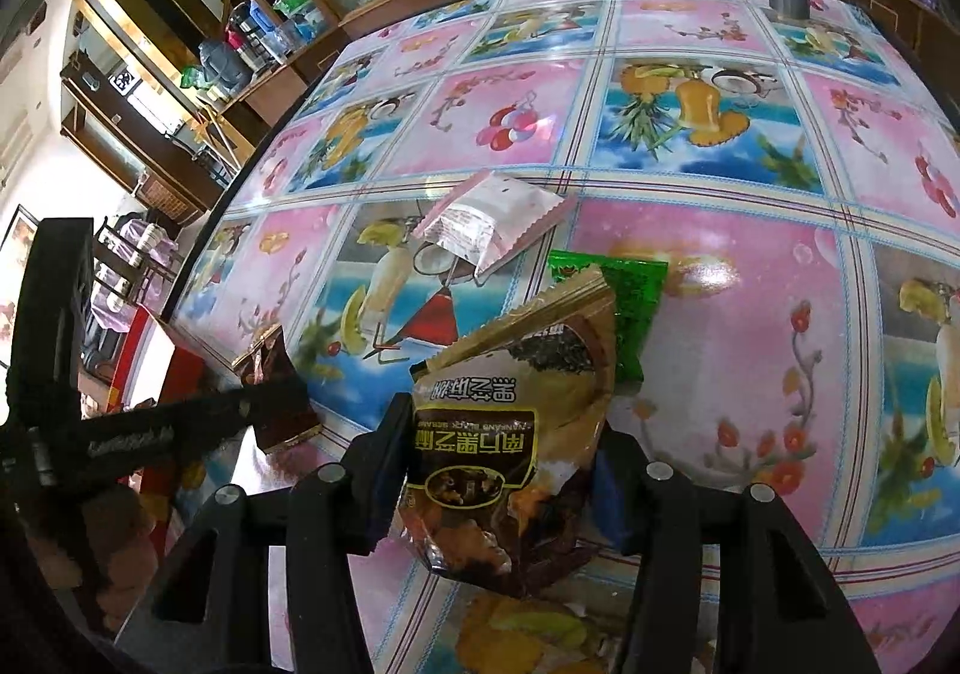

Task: Organize snacks
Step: 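Grasp the brown chocolate-wrapped candy with the left tool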

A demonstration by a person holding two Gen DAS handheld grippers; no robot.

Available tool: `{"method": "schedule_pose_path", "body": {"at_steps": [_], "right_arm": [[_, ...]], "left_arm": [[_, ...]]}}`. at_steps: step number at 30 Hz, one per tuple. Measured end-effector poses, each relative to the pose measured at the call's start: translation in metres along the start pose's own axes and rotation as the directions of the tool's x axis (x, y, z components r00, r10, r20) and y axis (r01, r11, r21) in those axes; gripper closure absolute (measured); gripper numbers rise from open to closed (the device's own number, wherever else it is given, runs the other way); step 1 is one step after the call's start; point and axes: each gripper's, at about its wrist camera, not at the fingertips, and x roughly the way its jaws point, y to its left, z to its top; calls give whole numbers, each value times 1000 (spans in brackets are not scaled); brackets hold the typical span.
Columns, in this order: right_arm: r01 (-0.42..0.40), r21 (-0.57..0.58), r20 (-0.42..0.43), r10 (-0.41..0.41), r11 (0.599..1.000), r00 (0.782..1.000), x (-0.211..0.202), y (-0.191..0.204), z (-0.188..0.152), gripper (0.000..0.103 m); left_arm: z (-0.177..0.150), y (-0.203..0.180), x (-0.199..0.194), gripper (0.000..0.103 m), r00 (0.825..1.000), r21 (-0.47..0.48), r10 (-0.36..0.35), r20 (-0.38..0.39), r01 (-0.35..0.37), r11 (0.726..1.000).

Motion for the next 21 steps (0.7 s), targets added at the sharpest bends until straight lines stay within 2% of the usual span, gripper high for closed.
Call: {"method": "schedule_pose_path", "body": {"at_steps": [2, 5, 7, 9, 10, 14, 21], "right_arm": [[-1, 1, 0, 1, 1000, 1000, 0, -1, 0, 48], [0, 1, -2, 0, 1000, 1000, 0, 0, 0, 48], [-4, -1, -4, 3, 1000, 1000, 1, 1, -1, 48], [-7, 0, -5, 7, 1000, 1000, 1, 1, -1, 48], [-8, 1, -5, 9, 1000, 1000, 1, 0, -1, 48], [-13, -1, -4, 13, 1000, 1000, 1, 0, -1, 48], [-17, -37, 4, 17, 999, 1000, 1, 4, -5, 50]], "left_arm": [[0, -6, 1, 27, 1000, 19, 0, 21, -1, 1000], [-4, -20, 2, 44, 998, 87, 25, 51, -30, 996], [-7, -27, 2, 63, 997, 112, 18, 69, -26, 993], [-9, -30, 2, 77, 997, 140, 2, 73, -12, 990], [-10, -31, 1, 81, 997, 158, 1, 77, -13, 987], [-12, -33, 1, 83, 995, 196, -16, 94, -3, 981], [-18, -26, -4, 85, 994, 206, -31, 108, 8, 979]]}}
